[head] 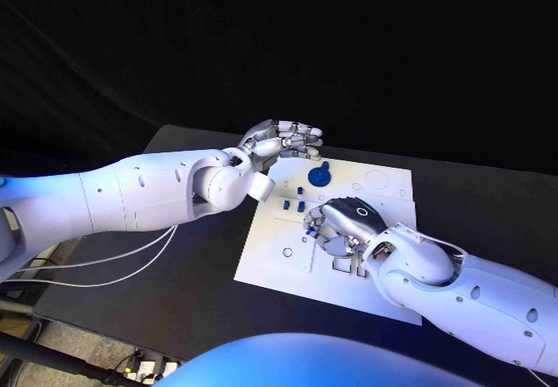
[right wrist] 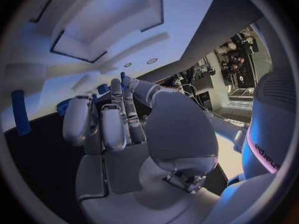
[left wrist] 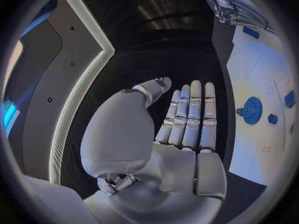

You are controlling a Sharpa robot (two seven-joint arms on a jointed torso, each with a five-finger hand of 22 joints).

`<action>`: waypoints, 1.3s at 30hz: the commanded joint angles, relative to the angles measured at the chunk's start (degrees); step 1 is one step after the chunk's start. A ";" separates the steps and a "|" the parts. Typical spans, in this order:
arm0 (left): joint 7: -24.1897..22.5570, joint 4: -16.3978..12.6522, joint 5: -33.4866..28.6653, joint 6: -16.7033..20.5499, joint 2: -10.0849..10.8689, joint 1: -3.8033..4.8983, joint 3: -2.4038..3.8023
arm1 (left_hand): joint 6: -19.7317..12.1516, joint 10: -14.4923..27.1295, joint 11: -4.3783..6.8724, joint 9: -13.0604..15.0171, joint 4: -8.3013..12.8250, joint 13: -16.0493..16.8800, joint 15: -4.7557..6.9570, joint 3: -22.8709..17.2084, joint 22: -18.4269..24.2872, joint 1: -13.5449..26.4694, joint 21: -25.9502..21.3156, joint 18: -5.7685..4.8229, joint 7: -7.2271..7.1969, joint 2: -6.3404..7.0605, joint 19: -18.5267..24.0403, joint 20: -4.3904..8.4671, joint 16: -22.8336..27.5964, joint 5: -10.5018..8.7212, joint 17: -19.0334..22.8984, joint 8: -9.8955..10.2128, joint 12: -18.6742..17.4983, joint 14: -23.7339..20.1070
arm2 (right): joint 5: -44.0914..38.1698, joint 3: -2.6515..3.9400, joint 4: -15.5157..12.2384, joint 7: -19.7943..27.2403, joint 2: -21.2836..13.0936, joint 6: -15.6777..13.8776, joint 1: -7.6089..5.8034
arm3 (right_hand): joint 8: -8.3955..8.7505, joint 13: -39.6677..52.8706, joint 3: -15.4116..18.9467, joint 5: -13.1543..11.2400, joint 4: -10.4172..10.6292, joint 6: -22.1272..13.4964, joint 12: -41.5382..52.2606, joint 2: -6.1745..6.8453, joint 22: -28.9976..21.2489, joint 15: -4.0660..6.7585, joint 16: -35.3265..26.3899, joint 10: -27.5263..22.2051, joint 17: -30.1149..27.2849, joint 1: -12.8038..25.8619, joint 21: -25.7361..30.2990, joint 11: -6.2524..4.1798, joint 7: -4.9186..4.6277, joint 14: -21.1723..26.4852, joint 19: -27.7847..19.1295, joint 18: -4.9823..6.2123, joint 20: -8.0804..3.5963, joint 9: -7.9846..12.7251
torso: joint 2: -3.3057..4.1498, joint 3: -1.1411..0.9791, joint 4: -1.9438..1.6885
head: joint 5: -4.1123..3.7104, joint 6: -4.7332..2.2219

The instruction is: Assemble the parts on the task board

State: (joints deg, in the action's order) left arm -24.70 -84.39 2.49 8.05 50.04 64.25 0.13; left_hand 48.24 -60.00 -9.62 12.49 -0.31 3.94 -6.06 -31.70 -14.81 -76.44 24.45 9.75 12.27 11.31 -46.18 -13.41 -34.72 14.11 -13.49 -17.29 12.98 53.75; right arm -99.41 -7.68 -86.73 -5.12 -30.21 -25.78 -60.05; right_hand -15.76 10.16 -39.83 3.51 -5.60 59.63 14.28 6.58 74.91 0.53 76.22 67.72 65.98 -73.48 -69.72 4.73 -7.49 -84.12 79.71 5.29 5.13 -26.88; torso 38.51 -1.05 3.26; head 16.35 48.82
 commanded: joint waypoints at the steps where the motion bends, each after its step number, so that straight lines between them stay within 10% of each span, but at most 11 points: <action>1: -0.23 -0.09 0.39 -0.57 -0.10 0.07 0.05 | -0.47 0.44 0.15 -0.06 0.30 0.07 -0.38 -0.01 0.09 -0.42 -0.28 0.52 0.95 -0.20 -0.37 -0.16 0.34 -0.06 -0.09 0.21 -0.28 0.03 | -0.26 -0.05 0.14 0.30 0.23 1.59 0.15 | -0.35 0.09 0.42 -0.20 0.07 -0.01 -0.19 -0.34 4.94 0.39 0.16 0.69 0.00 0.28 -0.19 -1.22 -0.19 -1.01 0.30 -0.86 -0.08 -0.04 | -0.01 -0.04 0.02 | 0.01 0.09; 39: 0.17 0.05 0.60 -0.80 -0.14 0.08 0.05 | -0.49 0.52 0.12 -0.06 0.32 0.11 -0.41 0.05 0.18 -0.40 -0.43 0.52 0.97 -0.22 -0.40 -0.19 0.45 -0.05 -0.16 0.22 -0.21 -0.03 | -1.70 -0.46 1.18 -1.35 1.53 5.82 0.58 | -0.34 0.07 0.61 -0.21 0.07 -0.11 -0.32 -0.43 4.91 0.38 0.17 0.68 0.01 0.28 -0.05 -1.22 -0.18 -1.01 0.24 -0.83 -0.06 -0.12 | 0.00 0.02 -0.11 | -0.64 0.42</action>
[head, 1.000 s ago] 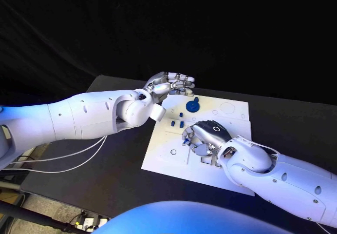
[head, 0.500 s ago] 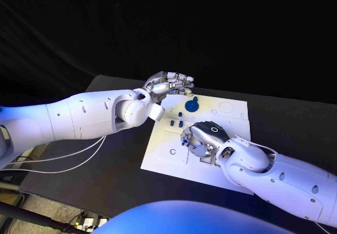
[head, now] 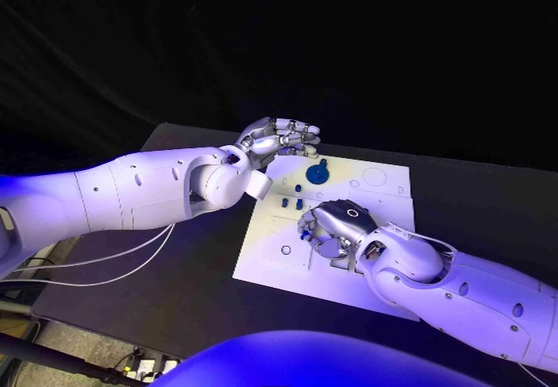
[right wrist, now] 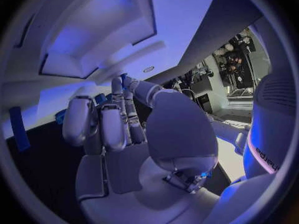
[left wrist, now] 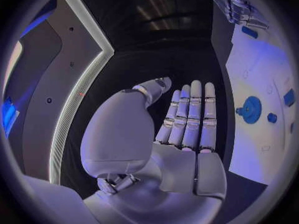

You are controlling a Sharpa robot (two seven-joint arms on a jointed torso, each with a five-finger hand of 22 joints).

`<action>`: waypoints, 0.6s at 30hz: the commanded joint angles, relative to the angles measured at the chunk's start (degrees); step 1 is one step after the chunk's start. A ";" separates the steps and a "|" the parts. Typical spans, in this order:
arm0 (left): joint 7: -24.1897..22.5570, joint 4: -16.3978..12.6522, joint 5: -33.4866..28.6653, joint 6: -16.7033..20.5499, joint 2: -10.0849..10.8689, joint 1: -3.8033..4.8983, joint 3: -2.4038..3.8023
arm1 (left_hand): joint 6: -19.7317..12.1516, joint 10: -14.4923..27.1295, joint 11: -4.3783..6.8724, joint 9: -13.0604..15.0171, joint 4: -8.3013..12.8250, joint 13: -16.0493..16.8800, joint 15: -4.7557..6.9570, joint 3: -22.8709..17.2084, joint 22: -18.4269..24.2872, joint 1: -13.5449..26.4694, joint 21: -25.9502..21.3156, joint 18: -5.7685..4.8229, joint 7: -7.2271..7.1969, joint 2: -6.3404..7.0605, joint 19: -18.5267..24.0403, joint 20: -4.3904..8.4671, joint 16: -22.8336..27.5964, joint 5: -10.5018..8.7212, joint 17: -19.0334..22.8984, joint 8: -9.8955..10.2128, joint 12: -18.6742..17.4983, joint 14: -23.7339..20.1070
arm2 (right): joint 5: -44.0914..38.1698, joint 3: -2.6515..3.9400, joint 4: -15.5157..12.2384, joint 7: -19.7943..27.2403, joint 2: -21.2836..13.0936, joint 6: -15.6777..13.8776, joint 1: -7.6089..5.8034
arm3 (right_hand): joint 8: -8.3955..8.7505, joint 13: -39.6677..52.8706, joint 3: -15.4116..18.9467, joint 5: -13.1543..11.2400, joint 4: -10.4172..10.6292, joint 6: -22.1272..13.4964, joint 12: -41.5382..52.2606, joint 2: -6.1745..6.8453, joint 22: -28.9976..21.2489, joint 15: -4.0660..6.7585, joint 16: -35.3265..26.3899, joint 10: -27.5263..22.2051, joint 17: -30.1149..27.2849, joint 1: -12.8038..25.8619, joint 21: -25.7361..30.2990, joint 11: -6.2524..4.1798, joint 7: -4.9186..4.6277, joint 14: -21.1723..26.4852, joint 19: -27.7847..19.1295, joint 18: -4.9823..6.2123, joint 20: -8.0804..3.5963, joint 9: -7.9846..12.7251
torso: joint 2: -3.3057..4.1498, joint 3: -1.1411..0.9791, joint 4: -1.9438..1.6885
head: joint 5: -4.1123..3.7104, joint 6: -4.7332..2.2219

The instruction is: Assemble the parts on the task board

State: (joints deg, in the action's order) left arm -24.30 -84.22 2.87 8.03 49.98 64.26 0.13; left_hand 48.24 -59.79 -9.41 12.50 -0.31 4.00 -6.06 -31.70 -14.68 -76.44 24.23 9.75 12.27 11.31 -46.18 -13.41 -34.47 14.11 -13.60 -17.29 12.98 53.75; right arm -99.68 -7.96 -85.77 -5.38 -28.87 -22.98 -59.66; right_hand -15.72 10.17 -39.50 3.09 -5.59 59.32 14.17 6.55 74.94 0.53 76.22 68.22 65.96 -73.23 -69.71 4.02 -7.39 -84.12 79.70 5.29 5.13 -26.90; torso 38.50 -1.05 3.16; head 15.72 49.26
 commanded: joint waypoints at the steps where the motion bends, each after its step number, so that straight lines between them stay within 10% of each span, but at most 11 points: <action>1: -0.22 -0.13 0.22 -0.77 -0.06 0.07 0.05 | -0.50 0.31 -0.09 -0.07 0.32 0.05 -0.41 0.05 0.05 -0.40 -0.20 0.52 0.98 -0.22 -0.40 -0.20 0.20 -0.05 -0.05 0.22 -0.21 -0.03 | -1.56 -0.20 0.28 -1.19 0.26 3.19 0.20 | -0.38 0.06 0.28 0.22 0.06 0.19 -0.21 -0.40 4.88 0.38 0.17 0.18 0.02 0.02 -0.05 -0.52 -0.28 -1.01 0.24 -0.83 -0.06 -0.10 | 0.03 0.02 0.01 | -0.01 -0.03; 18: -0.10 -0.20 0.24 -0.87 0.07 0.10 0.05 | -0.51 0.37 -0.11 -0.07 0.31 0.07 -0.43 0.10 0.12 -0.36 -0.33 0.52 1.00 -0.25 -0.43 -0.22 0.27 -0.05 -0.12 0.22 -0.15 -0.05 | -2.04 -0.34 0.44 -1.29 0.58 4.85 0.21 | -0.25 -0.02 1.81 1.05 0.35 -0.16 -0.73 0.15 4.73 0.27 0.12 -0.03 -0.09 0.83 0.52 -0.40 -0.27 -0.97 -0.02 -0.74 0.06 -0.30 | -0.02 -0.02 0.05 | 0.06 0.10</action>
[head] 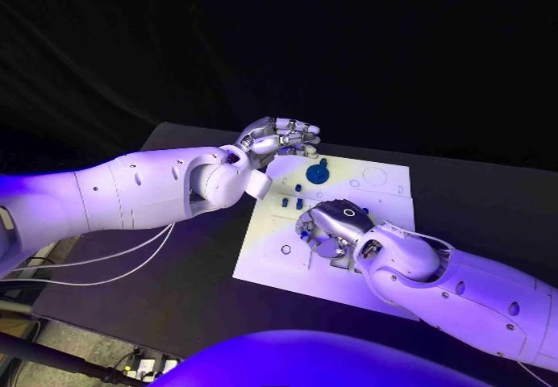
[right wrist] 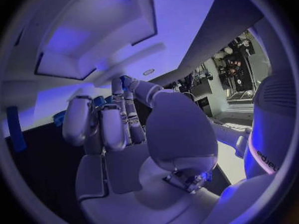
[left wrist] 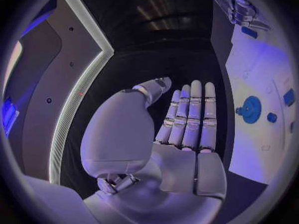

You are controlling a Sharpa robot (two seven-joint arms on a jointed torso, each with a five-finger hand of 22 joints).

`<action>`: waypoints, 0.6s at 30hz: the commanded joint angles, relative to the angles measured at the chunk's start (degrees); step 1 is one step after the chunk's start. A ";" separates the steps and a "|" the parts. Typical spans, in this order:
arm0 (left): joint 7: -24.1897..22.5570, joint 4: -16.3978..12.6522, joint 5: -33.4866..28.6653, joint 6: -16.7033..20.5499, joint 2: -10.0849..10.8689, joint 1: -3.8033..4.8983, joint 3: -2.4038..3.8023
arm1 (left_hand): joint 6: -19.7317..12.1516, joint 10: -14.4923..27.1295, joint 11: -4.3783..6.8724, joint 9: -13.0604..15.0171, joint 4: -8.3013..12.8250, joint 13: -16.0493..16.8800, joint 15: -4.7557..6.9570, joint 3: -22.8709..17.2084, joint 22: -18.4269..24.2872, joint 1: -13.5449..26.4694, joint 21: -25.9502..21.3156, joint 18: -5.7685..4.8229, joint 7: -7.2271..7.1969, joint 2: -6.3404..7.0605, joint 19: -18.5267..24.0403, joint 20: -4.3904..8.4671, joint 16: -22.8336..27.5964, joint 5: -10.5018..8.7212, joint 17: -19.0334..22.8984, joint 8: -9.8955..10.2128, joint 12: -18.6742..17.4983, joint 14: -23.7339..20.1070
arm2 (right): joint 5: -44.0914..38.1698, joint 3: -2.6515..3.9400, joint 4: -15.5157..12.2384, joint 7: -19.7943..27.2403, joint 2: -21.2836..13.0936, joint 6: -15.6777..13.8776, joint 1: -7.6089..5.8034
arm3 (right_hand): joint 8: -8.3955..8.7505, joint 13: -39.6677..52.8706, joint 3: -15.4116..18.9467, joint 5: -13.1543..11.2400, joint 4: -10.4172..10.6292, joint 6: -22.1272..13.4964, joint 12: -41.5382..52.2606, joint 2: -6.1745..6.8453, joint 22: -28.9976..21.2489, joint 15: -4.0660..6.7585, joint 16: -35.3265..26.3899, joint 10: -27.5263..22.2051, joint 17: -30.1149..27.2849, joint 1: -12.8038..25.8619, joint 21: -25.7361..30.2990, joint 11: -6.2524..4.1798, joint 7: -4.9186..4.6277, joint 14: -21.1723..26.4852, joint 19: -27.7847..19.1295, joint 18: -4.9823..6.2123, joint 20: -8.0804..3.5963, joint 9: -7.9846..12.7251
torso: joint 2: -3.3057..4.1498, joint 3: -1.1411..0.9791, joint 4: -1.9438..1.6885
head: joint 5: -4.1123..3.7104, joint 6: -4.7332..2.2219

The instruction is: Assemble the parts on the task board

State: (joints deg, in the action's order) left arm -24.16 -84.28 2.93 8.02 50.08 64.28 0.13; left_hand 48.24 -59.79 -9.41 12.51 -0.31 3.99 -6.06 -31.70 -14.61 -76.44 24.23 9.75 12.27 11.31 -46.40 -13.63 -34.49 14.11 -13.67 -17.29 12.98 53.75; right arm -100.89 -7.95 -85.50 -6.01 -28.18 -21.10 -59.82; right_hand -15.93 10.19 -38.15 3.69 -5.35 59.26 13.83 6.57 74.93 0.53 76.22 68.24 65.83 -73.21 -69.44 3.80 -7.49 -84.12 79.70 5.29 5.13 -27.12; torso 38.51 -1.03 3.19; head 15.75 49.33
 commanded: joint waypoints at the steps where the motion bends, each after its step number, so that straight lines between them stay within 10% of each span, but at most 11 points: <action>1: -0.23 -0.15 0.18 -0.85 -0.01 0.08 0.05 | -0.51 0.37 -0.11 -0.07 0.31 0.08 -0.43 0.10 0.05 -0.36 -0.33 0.52 1.00 -0.25 -0.21 0.00 0.28 -0.05 -0.05 0.22 -0.14 -0.05 | -0.81 -0.35 0.20 -0.65 -0.17 2.66 0.36 | 0.04 -0.07 0.65 0.55 0.18 -0.22 -0.50 0.23 4.68 0.26 0.13 -0.14 0.04 0.95 0.42 -0.17 -0.17 -0.97 -0.09 -0.71 0.07 -0.07 | -0.03 -0.04 0.05 | 0.02 0.03; 7: -0.20 -0.15 0.19 -0.86 0.03 0.09 0.05 | -0.52 0.39 -0.11 -0.07 0.31 0.09 -0.43 0.09 0.07 -0.37 -0.37 0.52 1.00 -0.28 -0.23 -0.01 0.30 -0.04 -0.07 0.22 -0.12 -0.05 | -0.60 -0.36 0.11 -0.26 -0.73 0.63 0.35 | 3.51 -1.31 1.42 1.16 0.85 -5.28 -3.51 2.14 3.97 -1.44 0.00 -5.10 -0.31 2.38 2.28 2.01 -2.40 -0.74 -0.91 -0.48 1.24 1.58 | -0.07 -0.05 0.05 | -0.04 -0.11; 18: -0.17 -0.08 0.18 -0.92 0.19 0.09 0.05 | -0.53 0.43 -0.13 -0.07 0.25 0.10 -0.46 0.13 0.11 -0.28 -0.43 0.52 1.03 -0.32 -0.24 -0.02 0.33 -0.04 -0.11 0.23 -0.10 -0.06 | 0.31 0.14 -3.89 0.81 -5.03 -2.36 -0.07 | 4.68 -2.13 2.84 1.80 1.14 -6.48 -3.97 3.85 2.19 -2.00 -2.17 -10.37 -3.82 2.96 6.47 2.51 -1.88 1.02 -2.99 0.39 2.04 2.36 | -0.07 -0.06 0.15 | -0.38 -0.78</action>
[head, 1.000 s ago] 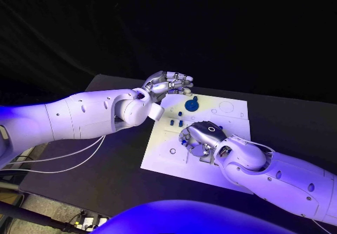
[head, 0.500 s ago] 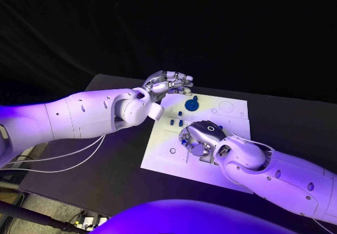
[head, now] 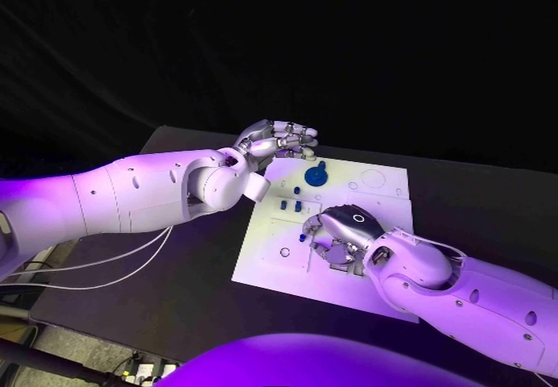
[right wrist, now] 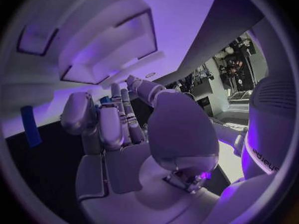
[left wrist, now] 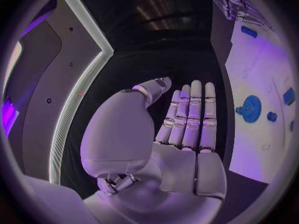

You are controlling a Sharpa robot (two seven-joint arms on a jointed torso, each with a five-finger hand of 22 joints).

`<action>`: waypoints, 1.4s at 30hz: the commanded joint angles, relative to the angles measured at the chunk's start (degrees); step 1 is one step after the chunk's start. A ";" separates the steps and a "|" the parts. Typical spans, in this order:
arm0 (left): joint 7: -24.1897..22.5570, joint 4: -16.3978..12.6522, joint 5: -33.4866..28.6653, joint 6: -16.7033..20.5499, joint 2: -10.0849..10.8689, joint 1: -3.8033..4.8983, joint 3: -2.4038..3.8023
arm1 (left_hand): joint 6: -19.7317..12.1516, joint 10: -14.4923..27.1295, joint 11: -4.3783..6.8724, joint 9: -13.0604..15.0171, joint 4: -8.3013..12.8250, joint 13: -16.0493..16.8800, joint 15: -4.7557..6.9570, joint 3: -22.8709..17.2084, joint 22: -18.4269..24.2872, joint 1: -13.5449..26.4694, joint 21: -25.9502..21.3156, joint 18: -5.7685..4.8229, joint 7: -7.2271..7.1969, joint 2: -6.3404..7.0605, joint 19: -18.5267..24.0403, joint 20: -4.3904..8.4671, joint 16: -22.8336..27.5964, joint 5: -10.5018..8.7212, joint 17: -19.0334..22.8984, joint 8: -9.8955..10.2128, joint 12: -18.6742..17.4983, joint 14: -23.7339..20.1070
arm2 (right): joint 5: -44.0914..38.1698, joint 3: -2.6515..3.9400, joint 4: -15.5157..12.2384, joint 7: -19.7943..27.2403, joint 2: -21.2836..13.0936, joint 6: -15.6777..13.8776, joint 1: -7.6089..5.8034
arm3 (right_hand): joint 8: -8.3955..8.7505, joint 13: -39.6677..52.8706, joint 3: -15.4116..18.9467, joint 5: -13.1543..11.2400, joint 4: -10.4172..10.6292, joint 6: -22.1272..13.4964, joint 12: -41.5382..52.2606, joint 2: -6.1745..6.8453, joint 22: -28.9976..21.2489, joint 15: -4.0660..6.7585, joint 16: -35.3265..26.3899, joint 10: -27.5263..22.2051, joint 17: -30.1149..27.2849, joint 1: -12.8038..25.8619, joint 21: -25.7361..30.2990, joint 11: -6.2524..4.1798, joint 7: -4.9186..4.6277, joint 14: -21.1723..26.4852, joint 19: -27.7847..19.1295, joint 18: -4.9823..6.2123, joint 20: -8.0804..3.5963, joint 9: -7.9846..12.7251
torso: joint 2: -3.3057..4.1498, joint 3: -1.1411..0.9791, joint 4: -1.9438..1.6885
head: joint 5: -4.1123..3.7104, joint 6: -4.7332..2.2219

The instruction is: Assemble the parts on the task board

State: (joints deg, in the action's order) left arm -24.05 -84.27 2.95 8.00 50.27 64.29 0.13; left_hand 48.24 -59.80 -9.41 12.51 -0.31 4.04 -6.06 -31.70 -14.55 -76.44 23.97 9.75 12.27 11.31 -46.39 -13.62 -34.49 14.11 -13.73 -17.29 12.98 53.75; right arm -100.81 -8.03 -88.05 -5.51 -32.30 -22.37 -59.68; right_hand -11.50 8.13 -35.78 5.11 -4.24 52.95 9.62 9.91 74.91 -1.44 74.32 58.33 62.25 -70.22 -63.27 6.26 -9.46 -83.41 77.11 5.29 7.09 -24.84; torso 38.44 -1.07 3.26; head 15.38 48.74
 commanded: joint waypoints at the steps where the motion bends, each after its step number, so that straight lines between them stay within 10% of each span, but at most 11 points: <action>1: -0.27 -0.09 0.16 -0.91 0.02 0.07 0.05 | -0.53 0.43 -0.13 -0.08 0.24 0.05 -0.46 0.13 0.05 -0.27 -0.18 0.52 1.04 -0.33 -0.25 -0.03 0.34 -0.04 -0.05 0.23 -0.10 -0.06 | 0.41 0.35 -1.99 0.34 -1.52 -1.32 -0.38 | 0.25 -0.07 0.47 0.39 0.03 -0.16 0.25 0.51 2.22 -0.03 -0.27 -0.49 -0.24 -0.03 0.26 0.06 0.09 0.33 -0.38 0.38 0.09 0.09 | 0.00 -0.05 0.13 | -0.07 -0.25; 10: -0.19 -0.10 0.16 -1.06 0.16 0.07 0.05 | -0.53 0.46 -0.15 -0.07 0.17 0.06 -0.48 0.14 0.08 -0.20 -0.23 0.52 1.05 -0.39 -0.26 -0.04 0.36 -0.03 -0.08 0.23 -0.07 -0.06 | 5.05 1.56 -6.19 -0.15 -6.97 -2.02 -3.66 | 0.03 0.06 0.72 0.94 0.48 0.49 1.24 0.16 2.40 -0.03 0.14 -0.43 0.26 0.14 -0.02 0.06 -0.06 0.12 -0.14 0.34 0.15 0.08 | -0.03 0.01 0.13 | -1.09 -1.30; 20: -0.14 -0.09 0.16 -1.31 0.19 0.07 0.05 | -0.51 0.46 -0.15 -0.07 0.07 0.08 -0.48 0.15 0.13 -0.11 -0.32 0.53 1.06 -0.54 -0.31 -0.06 0.38 -0.01 -0.15 0.22 0.00 -0.03 | 7.95 2.10 -3.98 0.62 -10.49 5.63 -8.01 | 1.84 -1.06 3.16 1.77 0.84 -2.28 1.94 1.29 -0.29 -0.59 -1.19 -4.81 -2.15 -0.14 6.04 0.65 -0.52 1.44 -3.03 1.39 0.61 1.03 | -0.21 0.11 0.26 | -1.99 -2.03; 42: -0.17 -0.16 0.15 -1.45 0.42 0.06 0.05 | -0.50 0.48 -0.14 -0.06 0.03 0.10 -0.47 0.15 0.18 -0.09 -0.39 0.54 1.04 -0.62 -0.36 -0.06 0.41 0.00 -0.20 0.21 0.05 -0.01 | 5.92 1.83 1.40 2.81 -9.18 12.14 -8.63 | 1.58 -1.79 4.18 1.85 0.97 -1.13 4.44 0.64 -0.13 -0.24 -0.82 -2.42 -2.07 -1.24 5.88 0.10 0.01 1.11 -2.38 1.32 0.19 1.22 | -0.20 0.10 0.18 | -2.50 -1.94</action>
State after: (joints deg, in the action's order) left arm -23.86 -84.29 2.98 7.55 50.76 64.29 0.13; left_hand 48.25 -59.59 -9.62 12.51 -0.31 4.08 -6.06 -31.70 -14.42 -76.44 23.98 9.75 12.27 11.31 -46.39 -13.62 -34.27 14.11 -13.89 -17.29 12.98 53.75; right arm -94.35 -6.18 -86.73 -3.69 -41.59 -12.24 -68.36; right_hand -9.94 6.38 -31.78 6.66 -3.54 51.53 13.83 10.77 74.72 -1.74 73.35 55.63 60.18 -71.00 -57.22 6.35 -9.48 -82.05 74.40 6.19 7.19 -23.69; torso 38.25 -0.96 3.46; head 12.94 46.76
